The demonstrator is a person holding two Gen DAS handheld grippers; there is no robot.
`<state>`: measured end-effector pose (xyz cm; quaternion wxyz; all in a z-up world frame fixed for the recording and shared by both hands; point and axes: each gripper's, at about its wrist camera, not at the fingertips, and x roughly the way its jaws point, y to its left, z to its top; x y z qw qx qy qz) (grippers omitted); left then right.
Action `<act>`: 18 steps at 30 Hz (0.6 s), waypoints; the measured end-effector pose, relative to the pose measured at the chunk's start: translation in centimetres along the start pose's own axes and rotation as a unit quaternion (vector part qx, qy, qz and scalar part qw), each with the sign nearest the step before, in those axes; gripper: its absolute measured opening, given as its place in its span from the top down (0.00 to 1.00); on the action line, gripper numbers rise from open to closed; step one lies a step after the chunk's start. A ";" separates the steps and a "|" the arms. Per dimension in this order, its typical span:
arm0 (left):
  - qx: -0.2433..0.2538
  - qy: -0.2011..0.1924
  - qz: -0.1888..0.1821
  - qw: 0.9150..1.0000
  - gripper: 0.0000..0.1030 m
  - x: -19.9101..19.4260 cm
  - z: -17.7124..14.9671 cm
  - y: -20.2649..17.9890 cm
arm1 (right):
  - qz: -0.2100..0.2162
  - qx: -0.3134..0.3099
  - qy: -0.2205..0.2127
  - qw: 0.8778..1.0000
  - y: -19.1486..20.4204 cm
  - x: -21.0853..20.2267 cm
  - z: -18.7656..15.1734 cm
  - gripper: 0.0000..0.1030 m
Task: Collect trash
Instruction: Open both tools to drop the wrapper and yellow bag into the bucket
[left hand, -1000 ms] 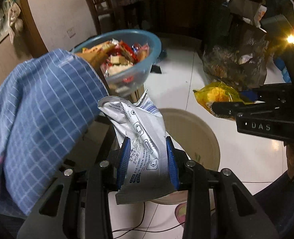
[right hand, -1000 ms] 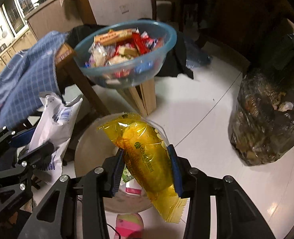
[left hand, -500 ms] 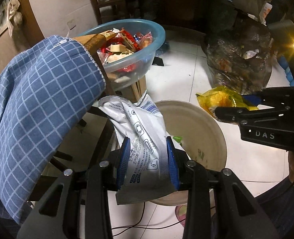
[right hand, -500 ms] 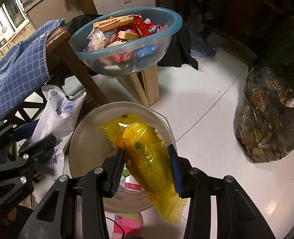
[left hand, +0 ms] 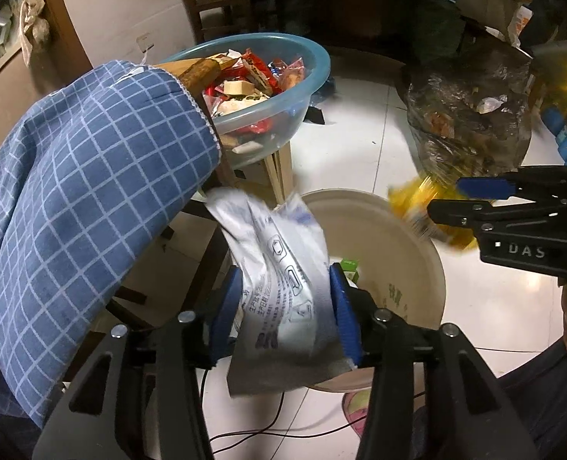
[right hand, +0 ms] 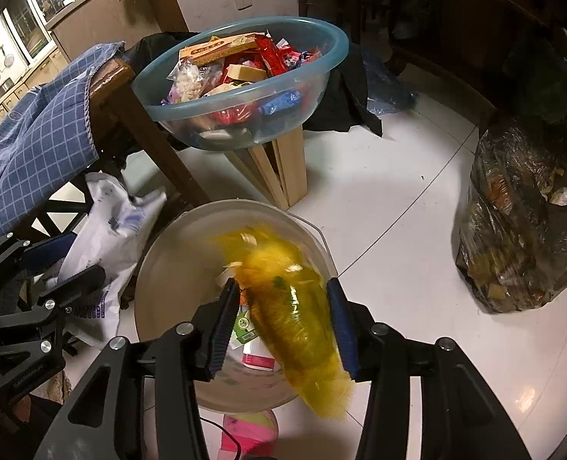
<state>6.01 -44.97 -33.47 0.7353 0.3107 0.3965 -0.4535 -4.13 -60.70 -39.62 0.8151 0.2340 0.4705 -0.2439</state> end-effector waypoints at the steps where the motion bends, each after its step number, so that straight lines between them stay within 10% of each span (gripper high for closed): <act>1: 0.000 0.000 0.001 1.000 0.52 0.0 0.0 0.0 | 0.002 0.001 -0.001 1.000 -0.1 -0.1 0.0 0.50; 18: -0.006 -0.002 0.006 1.000 0.48 -0.6 -0.1 0.9 | 0.003 0.014 -0.019 1.000 -0.8 -1.2 0.1 0.48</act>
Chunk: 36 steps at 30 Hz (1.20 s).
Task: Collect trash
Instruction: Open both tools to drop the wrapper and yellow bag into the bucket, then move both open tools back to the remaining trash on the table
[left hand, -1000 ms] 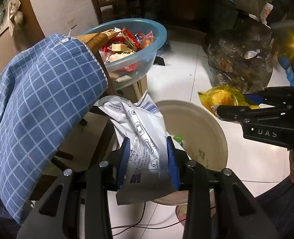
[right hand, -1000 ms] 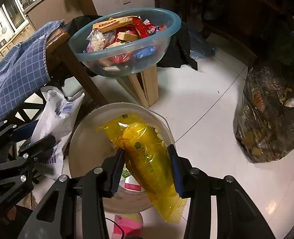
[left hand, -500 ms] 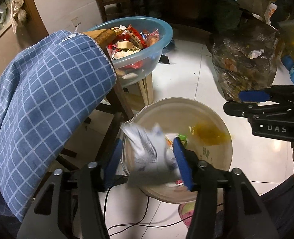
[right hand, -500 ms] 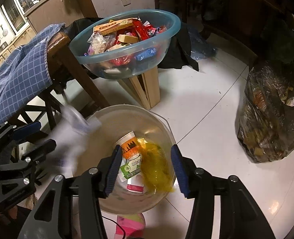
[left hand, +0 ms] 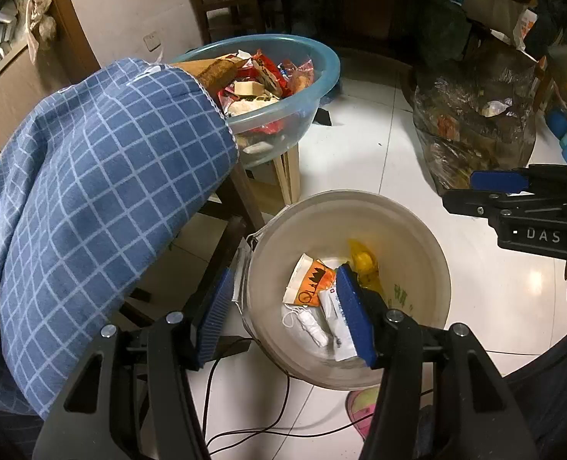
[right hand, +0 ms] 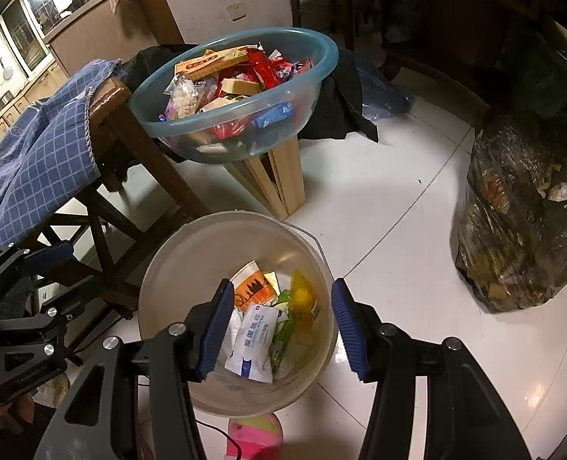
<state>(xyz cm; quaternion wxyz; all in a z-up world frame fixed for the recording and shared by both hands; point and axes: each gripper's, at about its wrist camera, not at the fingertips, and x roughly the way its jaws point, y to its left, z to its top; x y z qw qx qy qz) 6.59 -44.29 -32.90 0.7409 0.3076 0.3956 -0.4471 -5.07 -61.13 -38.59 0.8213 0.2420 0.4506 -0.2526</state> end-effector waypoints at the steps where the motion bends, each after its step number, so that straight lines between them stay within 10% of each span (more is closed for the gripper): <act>1: 0.000 -0.001 0.000 1.000 0.48 -0.2 0.1 0.0 | 0.001 0.000 -0.003 1.000 0.1 -0.1 0.0 0.48; 16: -0.056 -0.136 0.043 0.988 0.48 -16.4 -0.1 8.8 | 0.055 -0.093 -0.199 0.974 8.2 -11.8 4.0 0.35; 23: -0.125 -0.163 0.078 0.976 0.43 -23.2 -2.6 17.4 | 0.124 -0.173 -0.214 0.953 18.0 -15.4 6.7 0.22; 36: -0.342 -0.128 0.170 0.915 0.31 -32.0 -16.5 44.6 | 0.233 -0.299 -0.169 0.910 38.9 -16.4 10.7 0.18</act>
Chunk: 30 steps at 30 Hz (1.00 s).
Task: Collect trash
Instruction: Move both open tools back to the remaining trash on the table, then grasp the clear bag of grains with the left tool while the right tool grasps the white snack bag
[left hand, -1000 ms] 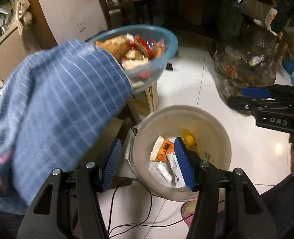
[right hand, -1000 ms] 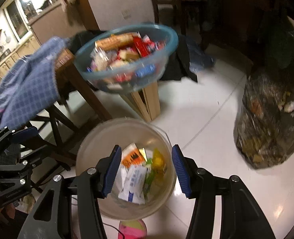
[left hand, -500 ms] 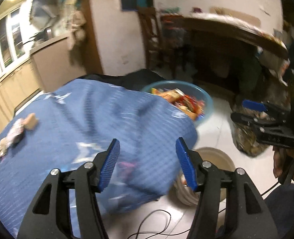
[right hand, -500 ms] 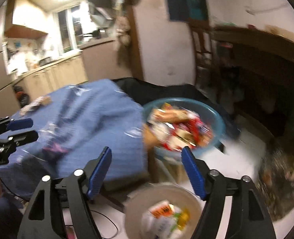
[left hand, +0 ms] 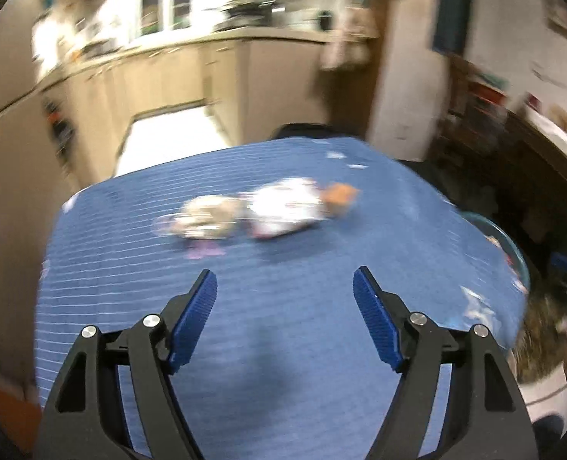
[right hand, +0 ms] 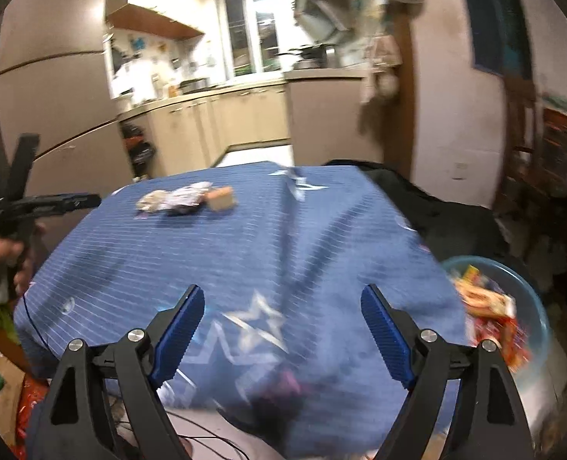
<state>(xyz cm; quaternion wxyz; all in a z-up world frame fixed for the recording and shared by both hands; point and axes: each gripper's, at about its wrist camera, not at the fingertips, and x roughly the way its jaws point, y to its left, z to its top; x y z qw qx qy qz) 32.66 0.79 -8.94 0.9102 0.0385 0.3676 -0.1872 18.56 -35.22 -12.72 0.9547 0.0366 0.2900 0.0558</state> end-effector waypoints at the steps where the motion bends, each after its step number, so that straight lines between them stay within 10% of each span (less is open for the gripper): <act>1: -0.015 0.002 0.010 1.000 0.31 0.4 0.5 2.0 | 0.009 -0.006 0.005 1.000 0.8 1.1 0.7 0.18; 9: -0.028 0.082 0.043 0.995 0.28 9.1 3.0 8.5 | 0.069 -0.033 0.062 0.995 5.7 12.2 7.0 0.18; 30: 0.019 0.082 -0.008 0.996 0.27 17.7 6.2 8.7 | 0.091 -0.117 0.136 0.979 8.2 31.0 13.2 0.17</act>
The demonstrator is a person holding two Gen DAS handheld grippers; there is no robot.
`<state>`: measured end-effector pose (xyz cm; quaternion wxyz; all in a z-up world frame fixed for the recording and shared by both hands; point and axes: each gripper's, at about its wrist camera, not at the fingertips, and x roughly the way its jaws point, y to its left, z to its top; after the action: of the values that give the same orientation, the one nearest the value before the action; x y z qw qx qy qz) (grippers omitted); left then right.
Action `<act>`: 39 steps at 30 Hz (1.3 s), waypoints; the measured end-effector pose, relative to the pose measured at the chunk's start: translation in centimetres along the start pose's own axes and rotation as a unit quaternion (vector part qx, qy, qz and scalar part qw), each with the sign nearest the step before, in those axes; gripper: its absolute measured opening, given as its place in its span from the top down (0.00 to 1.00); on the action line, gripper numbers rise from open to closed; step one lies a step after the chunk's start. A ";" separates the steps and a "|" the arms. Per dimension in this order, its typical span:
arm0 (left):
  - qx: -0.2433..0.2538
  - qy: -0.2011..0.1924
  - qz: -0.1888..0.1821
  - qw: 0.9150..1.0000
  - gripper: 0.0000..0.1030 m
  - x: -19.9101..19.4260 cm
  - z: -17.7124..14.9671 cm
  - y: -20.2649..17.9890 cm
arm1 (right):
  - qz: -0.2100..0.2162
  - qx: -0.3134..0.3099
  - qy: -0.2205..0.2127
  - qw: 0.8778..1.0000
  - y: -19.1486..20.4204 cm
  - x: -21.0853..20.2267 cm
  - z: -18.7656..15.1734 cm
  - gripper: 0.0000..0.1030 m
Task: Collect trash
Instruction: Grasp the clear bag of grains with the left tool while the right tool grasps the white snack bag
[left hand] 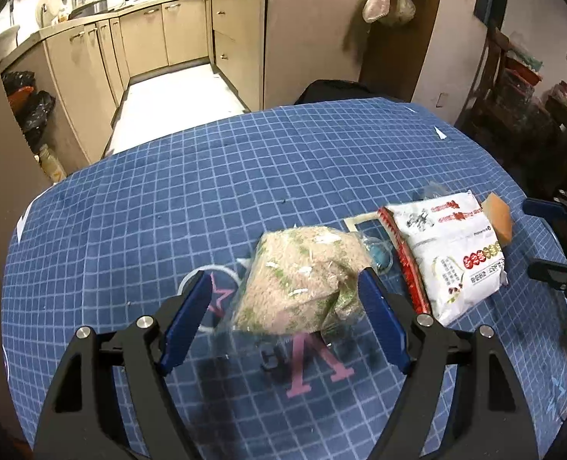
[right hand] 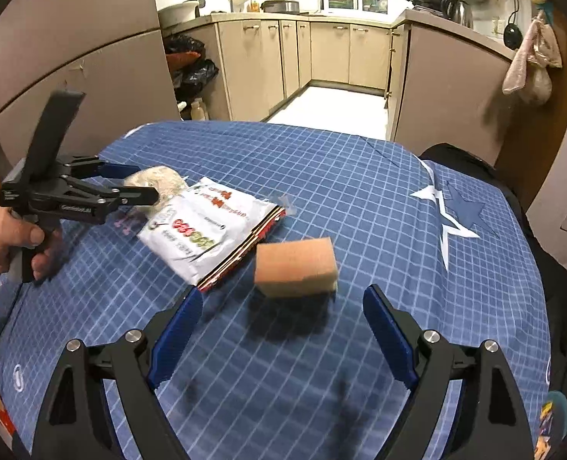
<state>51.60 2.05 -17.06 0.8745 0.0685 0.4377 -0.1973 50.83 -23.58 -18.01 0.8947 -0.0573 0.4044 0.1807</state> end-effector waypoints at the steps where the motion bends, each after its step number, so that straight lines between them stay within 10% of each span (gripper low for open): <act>1: -0.001 -0.003 0.000 1.000 0.27 0.1 0.1 0.0 | -0.002 0.000 0.003 1.000 -0.1 0.5 0.3 0.17; 9: 0.000 -0.010 -0.014 1.000 0.33 0.9 0.3 -0.1 | 0.036 -0.024 -0.034 0.998 2.3 -0.9 2.4 0.17; 18: 0.006 -0.013 -0.022 1.000 0.42 1.0 -0.2 -0.8 | 0.030 -0.160 0.029 0.986 7.6 2.2 3.8 0.14; 39: 0.003 -0.007 -0.048 0.999 0.42 1.2 -0.1 0.0 | -0.005 -0.268 0.095 0.959 9.7 6.7 6.0 0.08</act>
<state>52.16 1.72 -18.03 0.8669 0.0483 0.4338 -0.2406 55.55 -11.25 -18.59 0.8052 -0.3136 0.4238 0.2715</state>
